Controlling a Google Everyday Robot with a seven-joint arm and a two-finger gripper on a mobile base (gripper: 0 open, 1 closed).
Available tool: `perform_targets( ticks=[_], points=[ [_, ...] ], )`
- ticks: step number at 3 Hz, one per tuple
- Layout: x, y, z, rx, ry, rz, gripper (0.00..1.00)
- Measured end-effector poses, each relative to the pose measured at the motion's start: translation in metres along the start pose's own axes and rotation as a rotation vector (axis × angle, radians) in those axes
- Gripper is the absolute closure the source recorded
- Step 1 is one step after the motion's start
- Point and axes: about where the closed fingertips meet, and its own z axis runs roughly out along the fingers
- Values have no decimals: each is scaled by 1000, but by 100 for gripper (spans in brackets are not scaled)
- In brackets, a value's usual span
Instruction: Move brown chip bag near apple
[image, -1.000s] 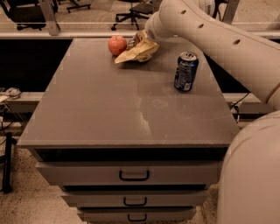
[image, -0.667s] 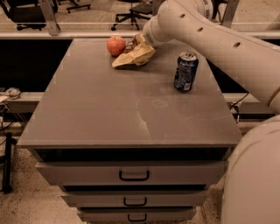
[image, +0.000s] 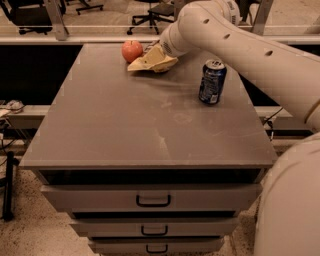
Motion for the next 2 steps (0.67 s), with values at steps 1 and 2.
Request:
perform_targets(
  ticks=[1,2],
  points=[
    [-5,-6,-15,20,-15,-8,0],
    [-14,-19,-58,67,-60,-41,0]
  ],
)
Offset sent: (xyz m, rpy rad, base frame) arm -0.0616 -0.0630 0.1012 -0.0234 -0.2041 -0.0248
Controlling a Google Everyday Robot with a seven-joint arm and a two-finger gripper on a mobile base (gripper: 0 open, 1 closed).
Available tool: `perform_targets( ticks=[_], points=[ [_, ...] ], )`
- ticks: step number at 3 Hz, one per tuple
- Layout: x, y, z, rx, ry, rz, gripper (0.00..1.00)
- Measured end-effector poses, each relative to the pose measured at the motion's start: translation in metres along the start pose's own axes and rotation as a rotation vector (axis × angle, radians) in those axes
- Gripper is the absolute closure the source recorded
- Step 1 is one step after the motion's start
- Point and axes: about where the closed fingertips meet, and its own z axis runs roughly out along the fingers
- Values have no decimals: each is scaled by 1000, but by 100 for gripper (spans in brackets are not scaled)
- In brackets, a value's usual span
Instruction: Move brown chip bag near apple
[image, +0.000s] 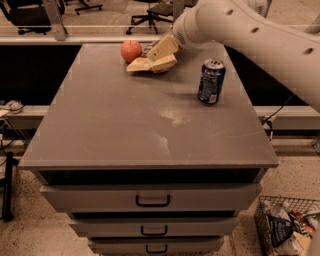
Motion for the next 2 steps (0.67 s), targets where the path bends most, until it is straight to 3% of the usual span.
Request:
perform_targets(
  ticks=[1,2],
  points=[
    [-18,-17,-47,21,-109,-4,0],
    [-27,-30,-82,-1,-258,56,0]
  ],
)
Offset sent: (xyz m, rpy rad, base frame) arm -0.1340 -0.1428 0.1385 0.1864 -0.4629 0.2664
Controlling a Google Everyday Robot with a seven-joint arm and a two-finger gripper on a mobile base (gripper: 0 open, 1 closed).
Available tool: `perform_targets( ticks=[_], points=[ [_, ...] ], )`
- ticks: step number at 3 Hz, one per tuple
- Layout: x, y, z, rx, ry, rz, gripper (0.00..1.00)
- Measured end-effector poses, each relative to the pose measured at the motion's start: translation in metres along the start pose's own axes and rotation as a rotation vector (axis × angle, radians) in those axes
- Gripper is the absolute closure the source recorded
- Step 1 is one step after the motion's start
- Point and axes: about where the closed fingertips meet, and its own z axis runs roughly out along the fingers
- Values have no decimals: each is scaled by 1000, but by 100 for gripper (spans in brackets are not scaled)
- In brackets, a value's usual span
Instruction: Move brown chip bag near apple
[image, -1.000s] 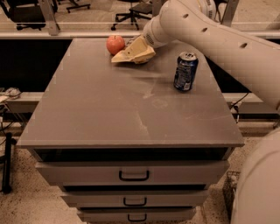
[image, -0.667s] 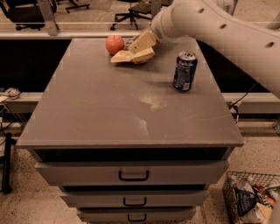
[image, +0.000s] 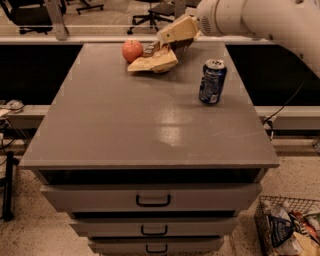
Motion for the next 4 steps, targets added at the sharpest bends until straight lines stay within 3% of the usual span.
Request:
perform_targets(
  ticks=[1,2,3,4],
  points=[
    [-10,3,-21,-16,-48,13,0],
    [-8,-1,-23,-9,-49,10,0],
    [7,-32,-39,51,-61,-14,0],
    [12,-63,-74,106,-82,-49,0]
  ],
)
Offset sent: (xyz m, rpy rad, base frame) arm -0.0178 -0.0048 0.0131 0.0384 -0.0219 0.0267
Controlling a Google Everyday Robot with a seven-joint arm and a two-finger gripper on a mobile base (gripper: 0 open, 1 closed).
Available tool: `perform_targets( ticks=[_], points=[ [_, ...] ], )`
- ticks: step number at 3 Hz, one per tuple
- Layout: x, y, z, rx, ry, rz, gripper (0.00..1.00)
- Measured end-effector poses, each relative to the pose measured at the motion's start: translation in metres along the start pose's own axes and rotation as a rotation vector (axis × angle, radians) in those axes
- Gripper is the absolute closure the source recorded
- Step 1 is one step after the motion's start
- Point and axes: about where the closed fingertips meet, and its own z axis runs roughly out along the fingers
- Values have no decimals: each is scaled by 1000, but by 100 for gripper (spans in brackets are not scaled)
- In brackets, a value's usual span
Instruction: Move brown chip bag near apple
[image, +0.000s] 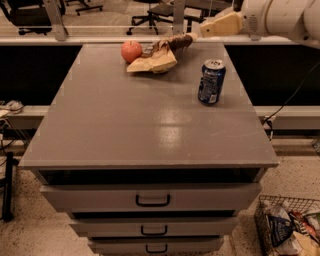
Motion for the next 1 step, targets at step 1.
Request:
perform_targets(
  ticks=[1],
  points=[
    [4,-9,-10,17,5,-18,0]
  ],
)
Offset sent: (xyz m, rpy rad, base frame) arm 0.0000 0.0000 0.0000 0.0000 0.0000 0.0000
